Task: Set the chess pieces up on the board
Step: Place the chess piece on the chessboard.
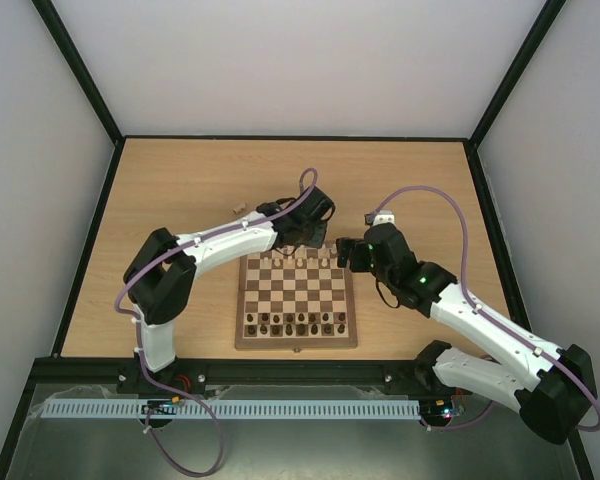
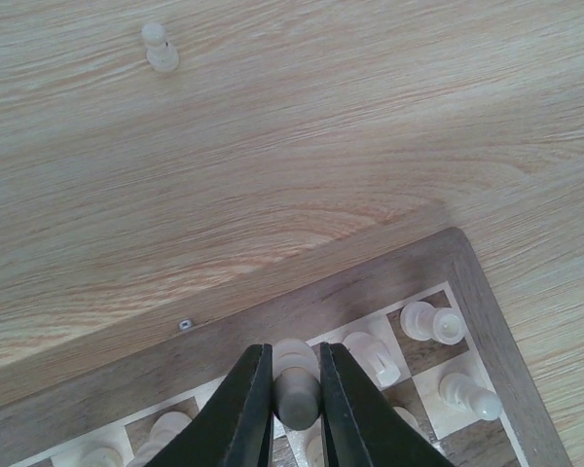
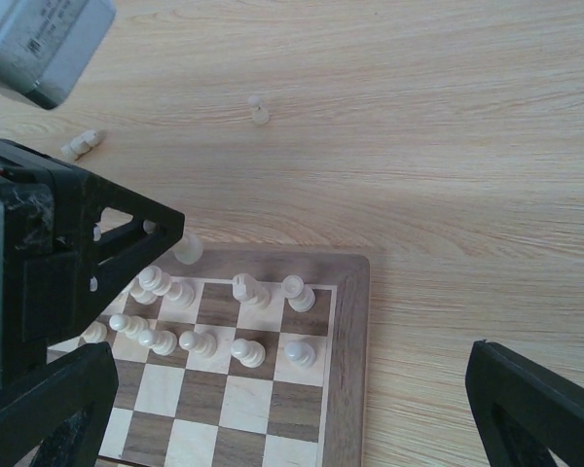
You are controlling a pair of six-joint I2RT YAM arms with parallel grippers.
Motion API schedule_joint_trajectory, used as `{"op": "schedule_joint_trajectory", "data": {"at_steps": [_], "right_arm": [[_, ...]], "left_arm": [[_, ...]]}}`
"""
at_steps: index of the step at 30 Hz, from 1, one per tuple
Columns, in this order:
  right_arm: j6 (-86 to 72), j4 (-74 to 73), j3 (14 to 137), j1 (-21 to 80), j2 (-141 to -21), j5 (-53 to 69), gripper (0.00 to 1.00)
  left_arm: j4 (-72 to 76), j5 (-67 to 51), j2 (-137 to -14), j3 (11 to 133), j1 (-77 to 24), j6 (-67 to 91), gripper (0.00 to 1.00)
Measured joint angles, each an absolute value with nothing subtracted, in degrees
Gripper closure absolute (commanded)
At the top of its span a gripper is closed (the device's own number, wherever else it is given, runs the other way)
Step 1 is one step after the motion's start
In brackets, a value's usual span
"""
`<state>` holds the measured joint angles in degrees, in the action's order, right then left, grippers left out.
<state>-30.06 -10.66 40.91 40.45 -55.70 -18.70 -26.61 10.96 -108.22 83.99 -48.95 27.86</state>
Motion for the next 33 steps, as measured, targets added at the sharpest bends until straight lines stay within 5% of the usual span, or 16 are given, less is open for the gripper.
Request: {"op": "schedule_joint_trajectory", "data": {"at_steps": [33], "right_arm": [[-30.0, -10.6, 40.8, 40.3, -57.2, -17.5, 0.01]], "left_arm": [[-19.0, 9.2, -110.4, 77.7, -49.9, 28.6, 0.83]]}}
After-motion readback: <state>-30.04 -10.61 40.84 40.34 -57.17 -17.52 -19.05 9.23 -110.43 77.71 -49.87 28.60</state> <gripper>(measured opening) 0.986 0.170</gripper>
